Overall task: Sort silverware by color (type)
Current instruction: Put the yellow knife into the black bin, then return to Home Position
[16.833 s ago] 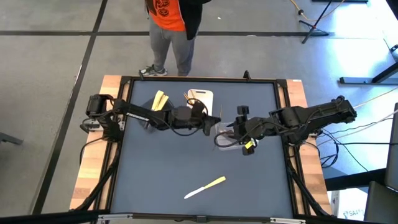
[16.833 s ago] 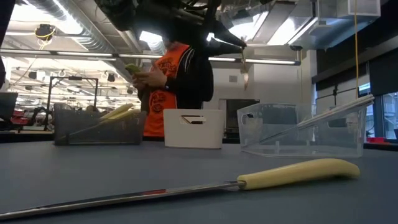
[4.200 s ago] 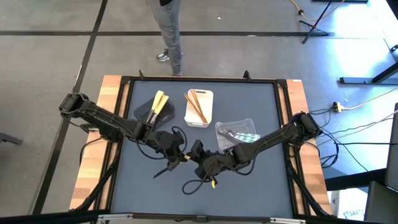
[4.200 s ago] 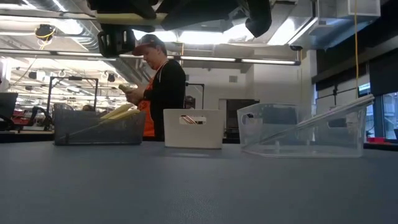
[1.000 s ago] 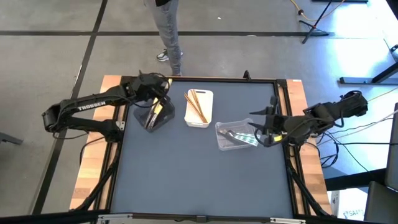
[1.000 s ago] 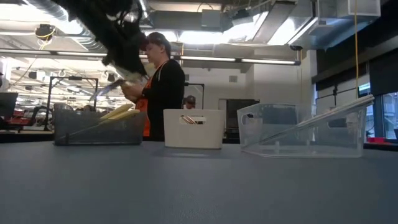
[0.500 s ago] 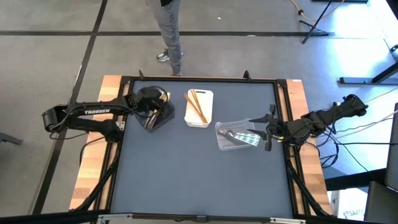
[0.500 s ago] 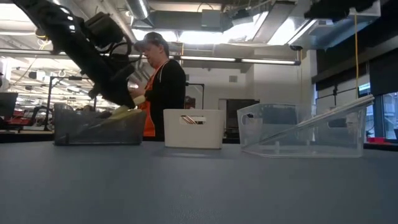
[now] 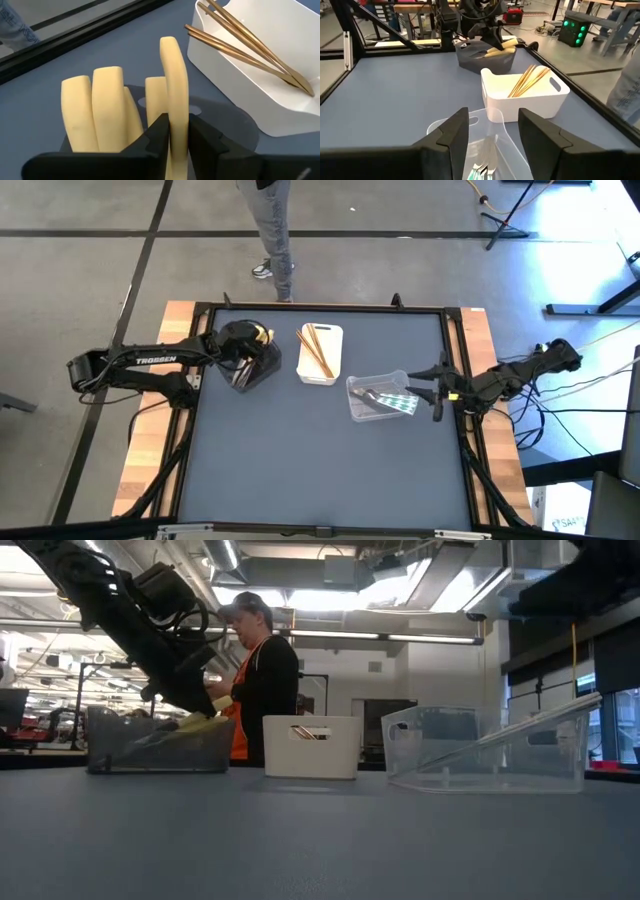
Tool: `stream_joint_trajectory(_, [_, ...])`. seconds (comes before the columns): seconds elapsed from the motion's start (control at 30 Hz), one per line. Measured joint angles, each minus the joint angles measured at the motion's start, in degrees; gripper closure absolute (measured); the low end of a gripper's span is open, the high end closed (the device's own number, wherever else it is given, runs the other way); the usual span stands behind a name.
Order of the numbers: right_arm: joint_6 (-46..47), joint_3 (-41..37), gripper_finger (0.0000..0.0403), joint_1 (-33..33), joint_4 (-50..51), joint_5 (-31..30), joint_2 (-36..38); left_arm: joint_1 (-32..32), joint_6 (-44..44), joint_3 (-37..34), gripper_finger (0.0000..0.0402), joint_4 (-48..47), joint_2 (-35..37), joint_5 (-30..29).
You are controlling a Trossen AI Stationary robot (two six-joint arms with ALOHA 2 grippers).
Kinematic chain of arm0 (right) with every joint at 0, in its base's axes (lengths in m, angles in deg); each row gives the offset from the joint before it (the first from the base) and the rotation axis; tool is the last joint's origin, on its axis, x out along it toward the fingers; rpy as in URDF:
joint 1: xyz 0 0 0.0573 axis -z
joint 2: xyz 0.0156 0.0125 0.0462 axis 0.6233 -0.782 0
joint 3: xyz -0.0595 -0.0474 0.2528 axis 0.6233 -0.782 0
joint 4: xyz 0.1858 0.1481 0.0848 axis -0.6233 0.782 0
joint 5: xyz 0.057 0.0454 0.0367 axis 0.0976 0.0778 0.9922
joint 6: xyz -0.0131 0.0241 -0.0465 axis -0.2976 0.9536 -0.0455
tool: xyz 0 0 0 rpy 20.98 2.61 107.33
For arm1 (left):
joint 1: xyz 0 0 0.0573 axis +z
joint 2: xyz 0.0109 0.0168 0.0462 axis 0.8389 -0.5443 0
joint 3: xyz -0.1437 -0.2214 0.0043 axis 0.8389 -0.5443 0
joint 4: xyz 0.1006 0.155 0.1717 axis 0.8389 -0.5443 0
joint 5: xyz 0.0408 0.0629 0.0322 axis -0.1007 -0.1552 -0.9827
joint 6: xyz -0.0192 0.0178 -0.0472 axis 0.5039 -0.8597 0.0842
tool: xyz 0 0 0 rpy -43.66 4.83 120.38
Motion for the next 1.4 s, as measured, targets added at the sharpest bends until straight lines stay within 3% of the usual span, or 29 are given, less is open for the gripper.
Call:
stream_joint_trajectory(0.57, [1.1,-9.0,0.0243,0.0,-2.9,-0.5,9.0,0.0,0.0,0.1,0.0299,-0.3,0.0,0.2])
stream_joint_trajectory(0.87, [3.3,-12.3,0.0243,0.0,-3.3,-0.5,9.8,0.0,-2.0,5.1,0.027,-0.8,-0.2,0.5])
stream_joint_trajectory(1.17, [3.7,-15.4,0.0243,0.0,-6.4,-0.4,9.8,-0.1,-4.3,13.1,0.0275,-1.5,-0.2,3.2])
stream_joint_trajectory(1.4, [3.7,-15.5,0.0243,0.0,-6.4,-0.4,9.8,-3.5,-9.3,21.0,0.0334,-3.5,0.0,6.4])
